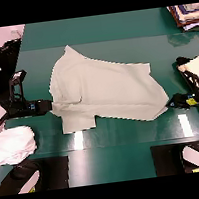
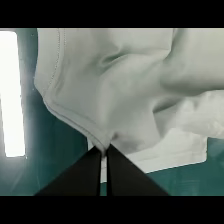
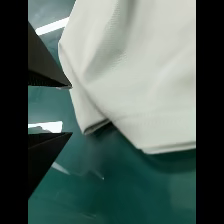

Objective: Fold the shirts.

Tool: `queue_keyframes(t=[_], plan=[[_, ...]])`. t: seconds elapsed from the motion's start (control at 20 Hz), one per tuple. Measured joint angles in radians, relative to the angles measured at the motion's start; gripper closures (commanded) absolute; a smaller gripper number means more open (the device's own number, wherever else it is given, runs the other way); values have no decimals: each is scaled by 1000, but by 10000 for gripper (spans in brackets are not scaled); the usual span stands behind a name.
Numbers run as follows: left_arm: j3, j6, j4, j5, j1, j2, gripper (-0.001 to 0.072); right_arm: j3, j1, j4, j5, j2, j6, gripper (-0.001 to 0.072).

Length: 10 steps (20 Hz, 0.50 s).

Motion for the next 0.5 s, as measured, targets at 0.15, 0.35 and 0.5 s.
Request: queue_keyframes(t=[0.15, 0.35, 0.5], plan=[[0, 11, -2, 0, 0, 0, 683, 0, -1, -22, 2, -35, 0, 409], [0, 18, -5, 0, 0, 0, 683, 0, -1, 11, -21, -96, -17, 412], [0, 19, -8, 0, 0, 0, 683, 1, -1, 32, -30, -121, -23, 520]])
